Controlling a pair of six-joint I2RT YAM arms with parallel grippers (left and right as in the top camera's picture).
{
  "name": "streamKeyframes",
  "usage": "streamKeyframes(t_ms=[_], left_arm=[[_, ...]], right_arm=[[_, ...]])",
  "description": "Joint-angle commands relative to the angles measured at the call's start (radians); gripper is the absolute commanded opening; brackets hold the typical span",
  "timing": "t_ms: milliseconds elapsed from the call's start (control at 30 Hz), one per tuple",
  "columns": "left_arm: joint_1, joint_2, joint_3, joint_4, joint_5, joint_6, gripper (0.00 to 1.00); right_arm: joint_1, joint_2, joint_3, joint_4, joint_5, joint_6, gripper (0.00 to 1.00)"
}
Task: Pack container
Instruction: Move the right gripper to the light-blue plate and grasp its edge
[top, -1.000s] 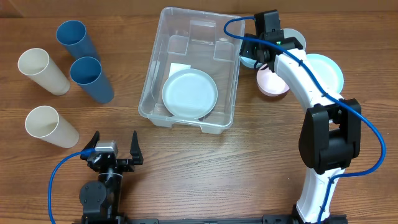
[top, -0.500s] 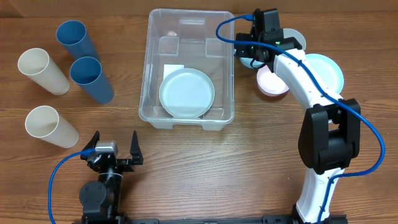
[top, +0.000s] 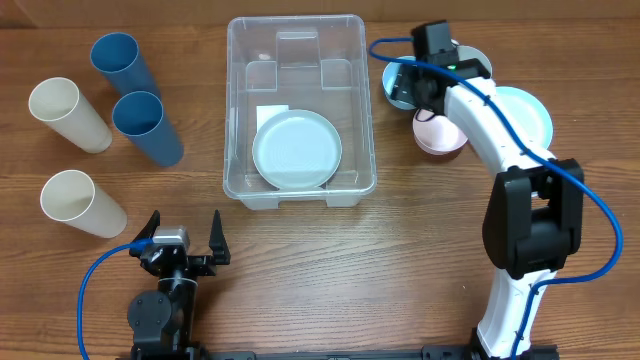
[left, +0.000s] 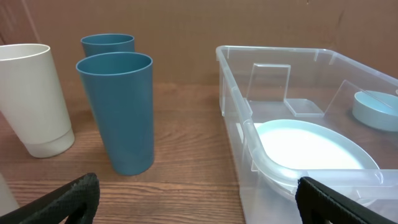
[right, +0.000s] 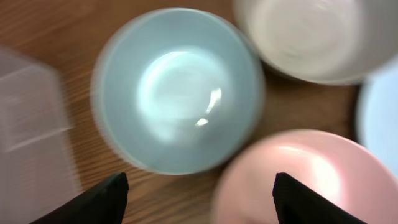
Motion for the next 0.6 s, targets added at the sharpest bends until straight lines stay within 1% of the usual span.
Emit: streamKeyframes(t_ms=[0,100,133,200,300,333,433,567], left_arm=[[0.005,-0.009,-0.003,0.0,-0.003,0.022,1.0],[0.005,-0.009,-0.003,0.0,-0.003,0.022,1.0],[0.005,-0.008,-0.003,0.0,-0.003,0.022,1.0],[0.005,-0.008,-0.003,0.0,-0.003,0.022,1.0],[0.005,-0.008,-0.003,0.0,-0.003,0.022,1.0],[0.005,-0.008,-0.003,0.0,-0.003,0.022,1.0],[0.005,-0.008,-0.003,0.0,-0.003,0.022,1.0],[0.005,-0.009,-0.003,0.0,-0.003,0.022,1.0]], right_arm=[[-0.095,-0.017,0.044,-0.101,0.072,0.157,0.83],[-0.226,-0.017,0.051,-0.224,0.019,0.238,0.9],[-0.294,-0.017,0.051,-0.268,-0.011,0.269,0.92],[-0.426,-0.016,0.05,-0.318,-0.077,0.285,0.93],[-0.509,-0.016,0.037,-0.327,-0.087,0.28,0.92],[-0.536,-0.016,0.017,-0.322,-0.083,0.277,0.91],[-0.547,-0.013,-0.028,-0.286,-0.07,0.269,0.86],[-0.547,-0.013,-0.116,-0.219,-0.068,0.27,0.75]])
